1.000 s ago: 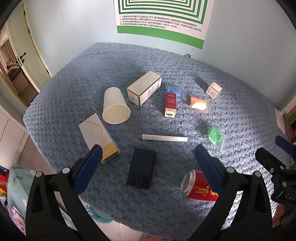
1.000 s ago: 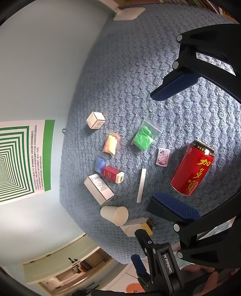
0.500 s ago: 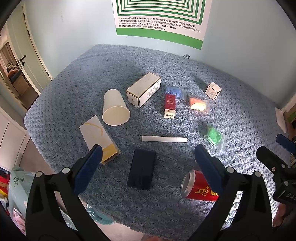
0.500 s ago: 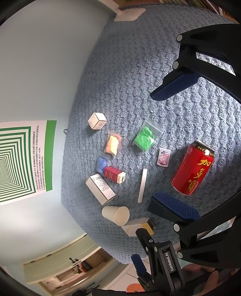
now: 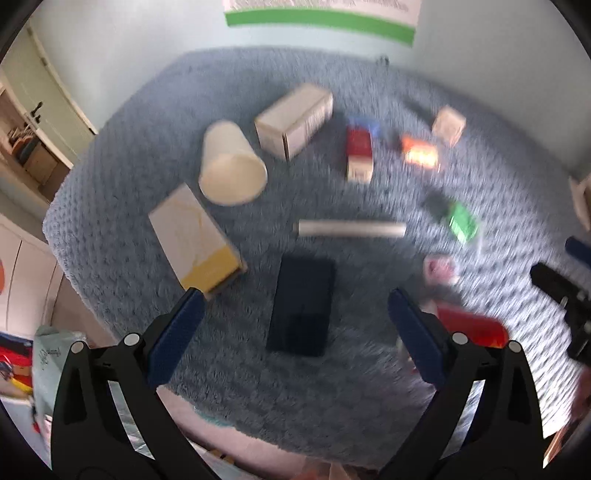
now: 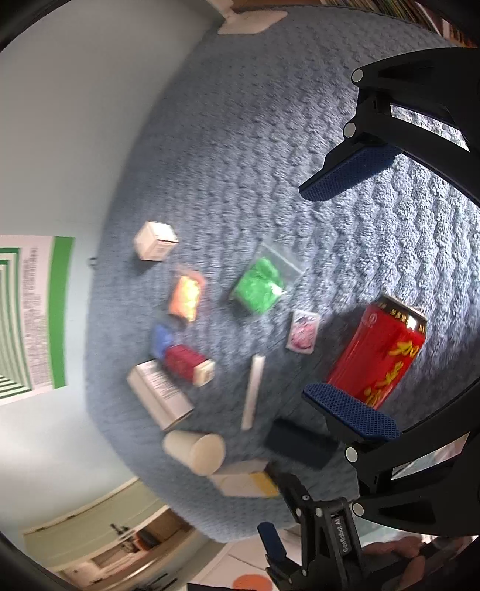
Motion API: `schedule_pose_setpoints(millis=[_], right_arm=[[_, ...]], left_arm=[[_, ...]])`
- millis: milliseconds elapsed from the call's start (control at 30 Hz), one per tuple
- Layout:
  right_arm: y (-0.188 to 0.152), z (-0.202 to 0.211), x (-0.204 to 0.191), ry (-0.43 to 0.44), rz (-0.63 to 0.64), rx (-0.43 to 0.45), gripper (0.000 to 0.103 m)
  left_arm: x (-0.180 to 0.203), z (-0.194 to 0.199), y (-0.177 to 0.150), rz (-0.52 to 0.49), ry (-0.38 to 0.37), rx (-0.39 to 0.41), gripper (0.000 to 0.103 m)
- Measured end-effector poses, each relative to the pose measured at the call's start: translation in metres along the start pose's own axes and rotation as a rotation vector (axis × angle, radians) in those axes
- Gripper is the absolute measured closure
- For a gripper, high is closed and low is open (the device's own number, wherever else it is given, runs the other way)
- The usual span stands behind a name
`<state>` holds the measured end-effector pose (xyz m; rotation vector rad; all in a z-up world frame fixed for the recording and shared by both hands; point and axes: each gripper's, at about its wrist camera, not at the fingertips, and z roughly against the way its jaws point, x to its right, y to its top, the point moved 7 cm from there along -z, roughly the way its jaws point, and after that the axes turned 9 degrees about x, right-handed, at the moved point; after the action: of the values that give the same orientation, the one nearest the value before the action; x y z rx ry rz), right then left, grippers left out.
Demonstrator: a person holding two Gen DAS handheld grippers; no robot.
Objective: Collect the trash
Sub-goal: 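Grasp the black box with the left tool while the right tool grasps the red can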
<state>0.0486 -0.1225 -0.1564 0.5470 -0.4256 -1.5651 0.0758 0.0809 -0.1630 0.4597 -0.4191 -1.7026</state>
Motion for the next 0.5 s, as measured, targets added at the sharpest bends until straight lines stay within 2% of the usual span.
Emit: schedule_pose_setpoints(millis=[167,267,400,500], right_arm=[[-0.018,-0.017,-0.003,0.078,0.041,-0.062,0.006],[-0.028,-0.024,-0.014,0.148,0.101,-0.085,0.006],[-0.045,-0.032,-0.036,0.222,0.23,-0.145,0.006],[-0.056,-0.037,-0.052,0.248,0.346,-0.159,0.006]], left_arm=[[0.0,-0.015,-0.017,-0.019,0.037,-0.058,0.006],[-0.004,-0.02,-0.027,0.011,0.008,-0.082,0.006],[-0.011,-0.03,-0.037,0.002,-0.007,-0.115,0.006],[-0.011,-0.037,-0.033,-0.044,-0.012,-0.114,0.006]])
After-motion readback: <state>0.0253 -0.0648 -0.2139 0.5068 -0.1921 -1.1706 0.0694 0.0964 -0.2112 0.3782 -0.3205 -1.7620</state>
